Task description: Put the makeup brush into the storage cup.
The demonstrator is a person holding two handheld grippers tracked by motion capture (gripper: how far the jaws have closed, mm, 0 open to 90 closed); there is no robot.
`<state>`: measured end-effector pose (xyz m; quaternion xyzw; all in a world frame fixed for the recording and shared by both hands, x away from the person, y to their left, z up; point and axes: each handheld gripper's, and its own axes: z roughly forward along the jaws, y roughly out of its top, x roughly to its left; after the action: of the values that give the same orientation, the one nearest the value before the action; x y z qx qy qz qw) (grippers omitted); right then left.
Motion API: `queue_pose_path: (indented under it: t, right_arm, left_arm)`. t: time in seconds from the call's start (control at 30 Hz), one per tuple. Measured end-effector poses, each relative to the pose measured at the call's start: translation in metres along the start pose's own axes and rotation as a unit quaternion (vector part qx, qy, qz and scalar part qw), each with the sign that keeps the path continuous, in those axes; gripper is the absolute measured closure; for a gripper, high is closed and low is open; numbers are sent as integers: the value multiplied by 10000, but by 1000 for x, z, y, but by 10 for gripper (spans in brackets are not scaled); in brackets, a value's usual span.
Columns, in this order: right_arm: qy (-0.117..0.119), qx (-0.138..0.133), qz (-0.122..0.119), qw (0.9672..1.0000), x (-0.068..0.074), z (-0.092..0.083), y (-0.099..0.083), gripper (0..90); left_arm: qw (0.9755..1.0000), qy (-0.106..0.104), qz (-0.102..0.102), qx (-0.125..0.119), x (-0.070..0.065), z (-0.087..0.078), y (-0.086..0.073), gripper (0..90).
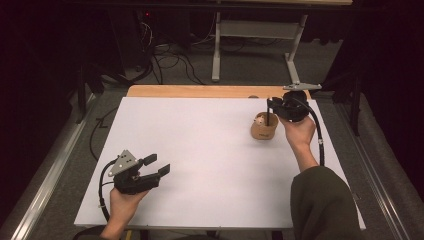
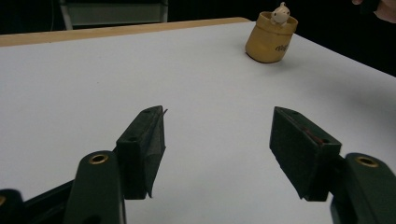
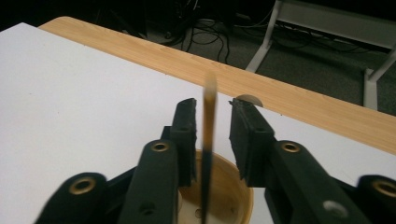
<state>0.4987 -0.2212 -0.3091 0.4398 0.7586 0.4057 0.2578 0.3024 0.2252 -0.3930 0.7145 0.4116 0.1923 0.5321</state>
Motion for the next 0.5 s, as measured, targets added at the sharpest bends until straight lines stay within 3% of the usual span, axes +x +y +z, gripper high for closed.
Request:
queue_pose_path:
  t: [0.5]
  right_arm:
    - [62,-96,41,9999,2,-9,0,549]
  left_arm:
    - [10000,-2,-1,-12,0,0,0,359]
